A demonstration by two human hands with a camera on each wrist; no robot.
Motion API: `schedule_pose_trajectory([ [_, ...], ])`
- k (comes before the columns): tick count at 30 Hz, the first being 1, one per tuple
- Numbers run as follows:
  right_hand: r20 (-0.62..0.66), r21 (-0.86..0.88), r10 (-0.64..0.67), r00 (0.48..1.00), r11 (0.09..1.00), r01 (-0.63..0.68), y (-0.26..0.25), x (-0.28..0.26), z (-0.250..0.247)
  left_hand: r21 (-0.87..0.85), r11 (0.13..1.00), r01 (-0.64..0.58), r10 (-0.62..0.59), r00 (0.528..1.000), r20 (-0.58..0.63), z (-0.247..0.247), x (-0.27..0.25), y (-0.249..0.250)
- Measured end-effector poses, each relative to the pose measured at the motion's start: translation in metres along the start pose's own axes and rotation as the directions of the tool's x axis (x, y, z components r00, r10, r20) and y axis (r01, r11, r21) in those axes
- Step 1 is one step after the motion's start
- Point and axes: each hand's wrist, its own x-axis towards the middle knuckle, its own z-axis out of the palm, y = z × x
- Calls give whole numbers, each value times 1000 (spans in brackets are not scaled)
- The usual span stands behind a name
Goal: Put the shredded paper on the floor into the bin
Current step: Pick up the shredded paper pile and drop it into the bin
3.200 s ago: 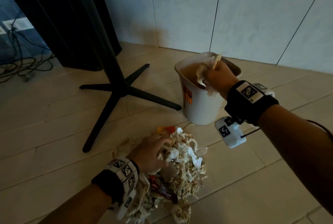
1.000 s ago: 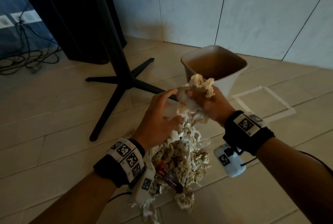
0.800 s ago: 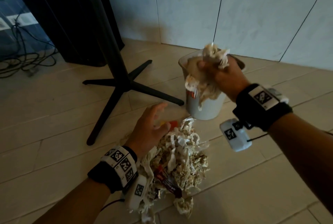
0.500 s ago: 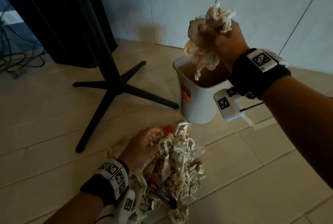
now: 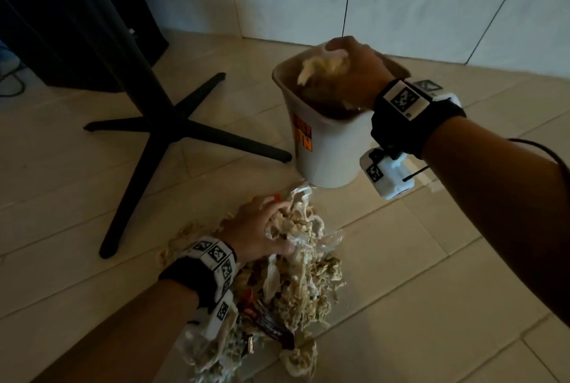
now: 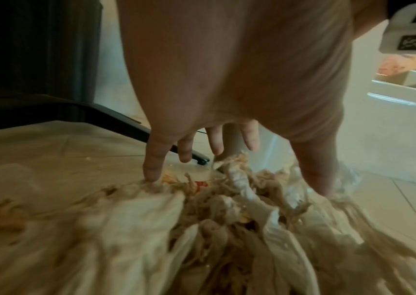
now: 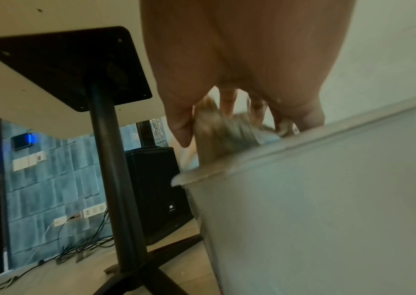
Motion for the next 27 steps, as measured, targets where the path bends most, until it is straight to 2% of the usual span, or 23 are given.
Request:
schedule_pose_trajectory([
  [4,52,-84,3,999,996,1,5,-18,2,128,991,-42,17,982,190,19,10,16],
  [7,-5,-87,-85,996,993,84,0,-47,1,242,968,-67,5,969,249,36,10,19],
  [9,-51,-98,-162,985,983,157,-2,-71,1,301,950,-86,26,980,196,45,8,17],
  [12,-107,-100,-279,954,958,269,2,-107,6,325,935,-139,128,990,54,50,5,15],
  [15,-133,-83,-348,928,937,339,11,-139,15,275,949,-155,176,983,-50,43,-1,15],
  [17,-147,-31,-344,927,939,343,19,-157,26,204,968,-147,171,980,-106,35,-6,16],
  [20,-82,142,-214,973,964,224,30,-177,46,86,985,-149,165,964,-209,20,-15,18],
  [22,41,275,-37,998,961,24,36,-184,61,19,983,-182,179,936,-302,8,-22,20],
  [24,192,409,115,975,893,-186,38,-188,75,-33,975,-222,191,899,-395,-4,-32,27],
  [27,344,559,171,923,753,-347,37,-190,87,-71,943,-325,249,829,-500,-17,-45,43],
])
